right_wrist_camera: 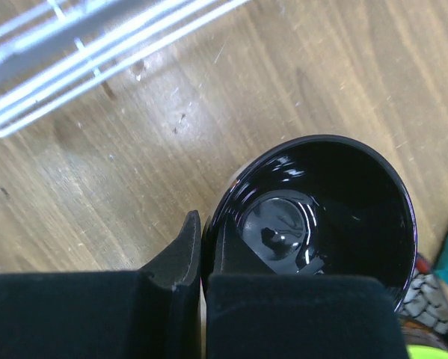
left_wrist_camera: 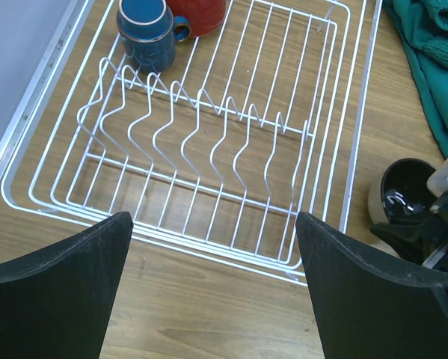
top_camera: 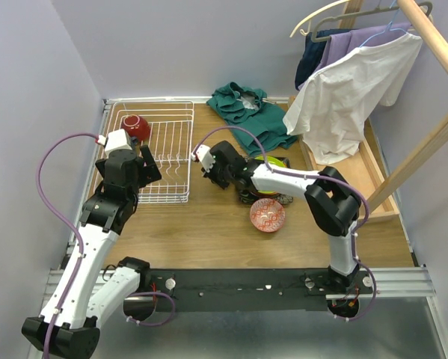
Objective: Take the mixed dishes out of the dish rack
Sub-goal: Place the bowl at the center of the board.
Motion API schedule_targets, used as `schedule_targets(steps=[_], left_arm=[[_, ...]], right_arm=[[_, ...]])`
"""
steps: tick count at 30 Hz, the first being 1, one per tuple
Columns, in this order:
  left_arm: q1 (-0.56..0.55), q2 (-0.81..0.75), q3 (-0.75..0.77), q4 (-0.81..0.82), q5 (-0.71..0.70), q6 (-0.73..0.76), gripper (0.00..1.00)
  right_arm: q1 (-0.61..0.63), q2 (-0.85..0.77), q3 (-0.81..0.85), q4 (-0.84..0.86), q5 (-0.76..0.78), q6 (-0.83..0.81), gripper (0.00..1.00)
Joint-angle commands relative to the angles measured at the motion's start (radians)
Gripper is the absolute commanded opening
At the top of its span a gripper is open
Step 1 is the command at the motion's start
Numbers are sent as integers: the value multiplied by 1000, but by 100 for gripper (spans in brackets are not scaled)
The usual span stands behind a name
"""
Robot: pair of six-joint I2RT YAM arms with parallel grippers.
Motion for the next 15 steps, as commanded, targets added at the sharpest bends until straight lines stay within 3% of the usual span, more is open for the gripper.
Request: schedule_targets(steps=[1, 3, 7, 15], left_arm=[[6, -14, -12, -5, -2, -27, 99], [6, -12, -11, -3, 3, -25, 99], [6, -3, -9, 1, 3, -21, 99], [6, 31, 31, 4, -13, 1, 99]], right_arm=[[33, 24, -55, 141, 110, -10, 4], [40, 21, -80, 153, 141, 6, 8], [43, -8, -123, 167, 158, 38, 30], [45, -132, -135, 152, 107, 139, 55]])
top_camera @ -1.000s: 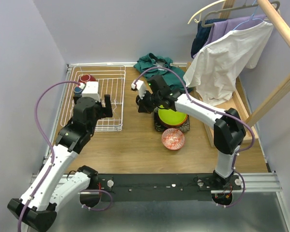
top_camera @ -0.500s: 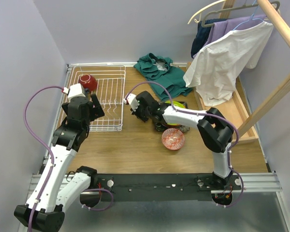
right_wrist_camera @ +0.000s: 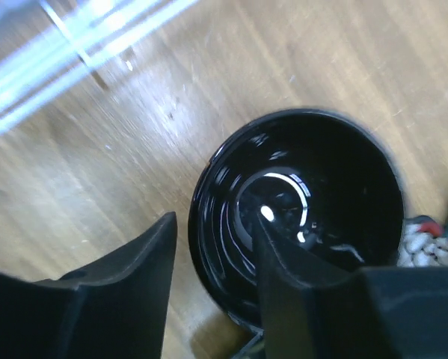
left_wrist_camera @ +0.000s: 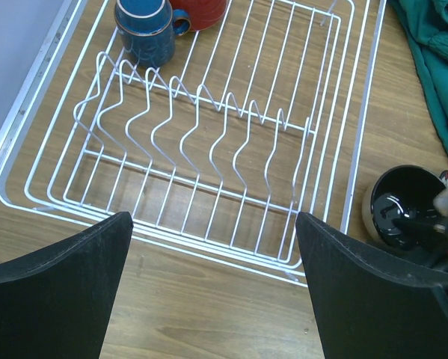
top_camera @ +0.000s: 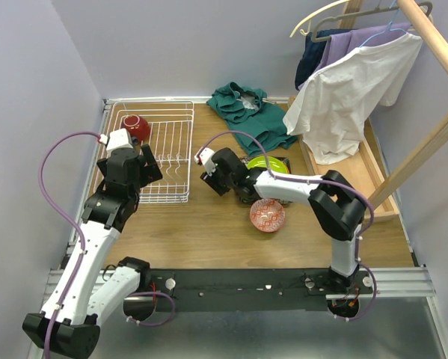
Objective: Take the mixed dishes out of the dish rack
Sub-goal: Place the bowl at the center of the board, then pick up the bowl from the dish rack.
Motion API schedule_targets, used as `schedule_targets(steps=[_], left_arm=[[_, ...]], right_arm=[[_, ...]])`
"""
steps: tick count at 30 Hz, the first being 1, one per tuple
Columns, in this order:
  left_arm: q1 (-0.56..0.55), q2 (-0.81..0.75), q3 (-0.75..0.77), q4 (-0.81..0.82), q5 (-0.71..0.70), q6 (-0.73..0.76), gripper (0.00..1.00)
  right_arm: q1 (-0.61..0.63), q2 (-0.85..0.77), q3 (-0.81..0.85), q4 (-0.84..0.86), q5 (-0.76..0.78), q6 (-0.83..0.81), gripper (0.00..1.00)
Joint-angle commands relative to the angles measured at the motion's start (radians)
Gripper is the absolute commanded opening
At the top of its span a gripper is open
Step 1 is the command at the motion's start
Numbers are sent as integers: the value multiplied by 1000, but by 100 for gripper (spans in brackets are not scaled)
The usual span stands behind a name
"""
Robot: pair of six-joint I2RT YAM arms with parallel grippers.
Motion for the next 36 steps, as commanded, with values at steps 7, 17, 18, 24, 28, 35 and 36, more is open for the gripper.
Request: schedule_targets(steps=[7, 17, 18, 24, 28, 35, 36], left_arm=[[5, 117, 106, -4, -16, 48, 99], [30, 361, 295, -37, -53, 152, 99], [36, 386, 334, -36, -52, 158, 99], [102, 613, 497, -24, -10, 197, 99], [134, 789, 595, -10, -56, 232, 99], [139, 1042, 795, -10, -164, 364, 99], [139, 1065, 839, -8, -177, 391, 99]], right_arm=[[6, -245, 0, -27, -28, 129, 76], [8, -495, -169, -94, 136, 209, 96], [6, -512, -184, -94, 150, 211, 97], [6, -622, -295, -115, 221, 260, 100], [8, -682, -351, -143, 254, 278, 100], [5, -765, -421, -189, 348, 284, 100], [6, -769, -424, -198, 378, 284, 100]])
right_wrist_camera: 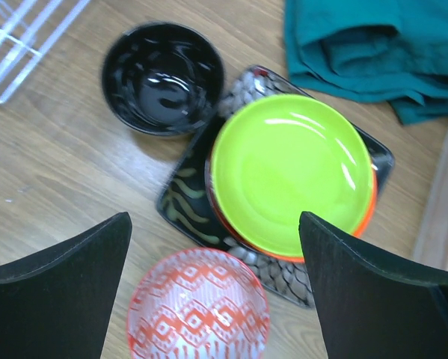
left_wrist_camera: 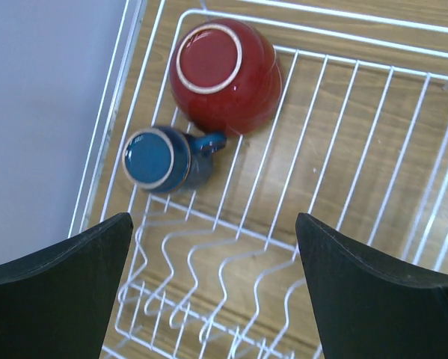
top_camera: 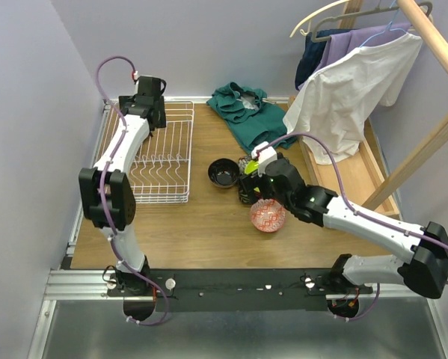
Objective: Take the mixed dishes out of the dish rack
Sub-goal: Pick up the bowl from the dish rack.
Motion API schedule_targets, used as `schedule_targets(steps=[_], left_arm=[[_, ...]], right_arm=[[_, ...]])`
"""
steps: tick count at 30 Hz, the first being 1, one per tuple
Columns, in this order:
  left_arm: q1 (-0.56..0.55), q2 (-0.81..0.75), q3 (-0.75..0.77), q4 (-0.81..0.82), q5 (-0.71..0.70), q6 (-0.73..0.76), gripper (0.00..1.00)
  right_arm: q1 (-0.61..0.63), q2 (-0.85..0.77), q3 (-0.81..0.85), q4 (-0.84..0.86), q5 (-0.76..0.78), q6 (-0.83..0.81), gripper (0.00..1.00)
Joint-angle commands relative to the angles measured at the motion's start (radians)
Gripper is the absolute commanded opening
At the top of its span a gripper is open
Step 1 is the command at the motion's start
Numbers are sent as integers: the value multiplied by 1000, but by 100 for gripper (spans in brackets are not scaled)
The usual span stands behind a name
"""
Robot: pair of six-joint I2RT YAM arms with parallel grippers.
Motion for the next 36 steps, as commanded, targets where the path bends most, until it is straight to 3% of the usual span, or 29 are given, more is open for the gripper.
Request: schedule_targets(steps=[1, 5, 15, 36], left_arm=[[2, 142, 138, 2, -100, 177, 99], [2, 214, 183, 43, -150, 335, 99], [2, 250, 61, 186, -166, 635, 99], [0, 368, 2, 390, -150, 858, 99]], right_arm=[[4, -47, -35, -74, 142, 17, 100], [4, -64, -41, -99, 200, 12, 100], [3, -36, -34, -99, 222, -11, 100], [-25, 60, 20, -105, 182, -105, 100]])
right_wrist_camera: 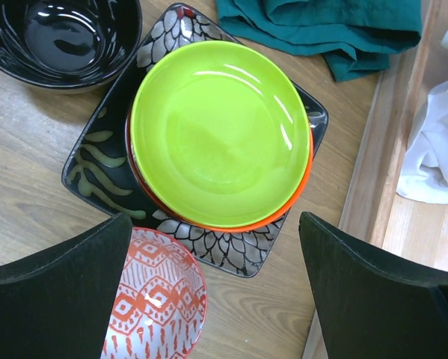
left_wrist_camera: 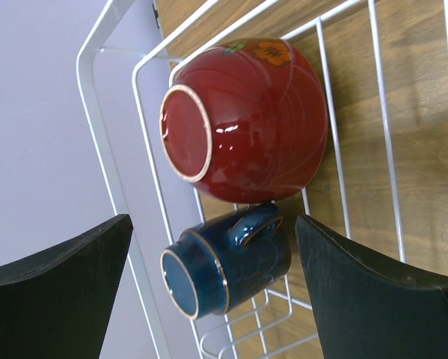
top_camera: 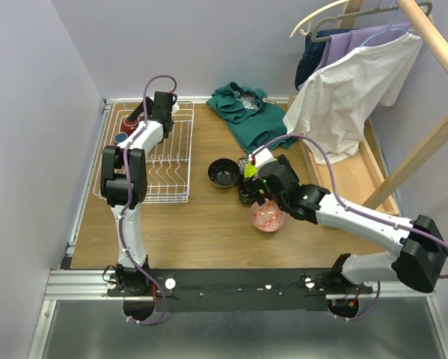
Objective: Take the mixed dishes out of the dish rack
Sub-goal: Pick up the bowl from the dish rack.
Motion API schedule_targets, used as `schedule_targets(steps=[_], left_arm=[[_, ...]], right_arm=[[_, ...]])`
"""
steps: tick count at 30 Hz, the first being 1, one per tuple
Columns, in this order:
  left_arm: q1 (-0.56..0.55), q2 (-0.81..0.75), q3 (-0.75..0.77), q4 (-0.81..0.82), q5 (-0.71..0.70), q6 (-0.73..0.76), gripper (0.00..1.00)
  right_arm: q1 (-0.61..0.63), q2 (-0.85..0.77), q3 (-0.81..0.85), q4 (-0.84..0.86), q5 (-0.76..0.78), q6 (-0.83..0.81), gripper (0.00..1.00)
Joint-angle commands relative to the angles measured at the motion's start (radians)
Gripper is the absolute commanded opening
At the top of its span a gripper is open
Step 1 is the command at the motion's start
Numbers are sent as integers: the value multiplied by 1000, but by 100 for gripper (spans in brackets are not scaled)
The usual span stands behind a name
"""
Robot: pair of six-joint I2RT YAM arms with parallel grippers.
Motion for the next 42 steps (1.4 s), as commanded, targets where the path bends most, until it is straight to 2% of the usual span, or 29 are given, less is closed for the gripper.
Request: schedule_targets(steps=[1, 19, 29, 33, 42], left_arm=[[1, 49, -6, 88, -11, 88, 99], [1, 203, -24, 291, -97, 273, 99], [1, 225, -12, 300, -71, 278, 98], [-1, 199, -23, 299, -52, 264, 93], [-25, 82, -110, 319, 26, 253, 69]], right_arm=[[-15, 17, 37, -15, -8, -17, 100], [-51, 63, 60, -35, -61, -33, 100], [-59, 89, 73, -41, -81, -42, 100], [-61, 100, 79, -40, -89, -45, 100], [-61, 83, 67, -29, -95, -43, 100]])
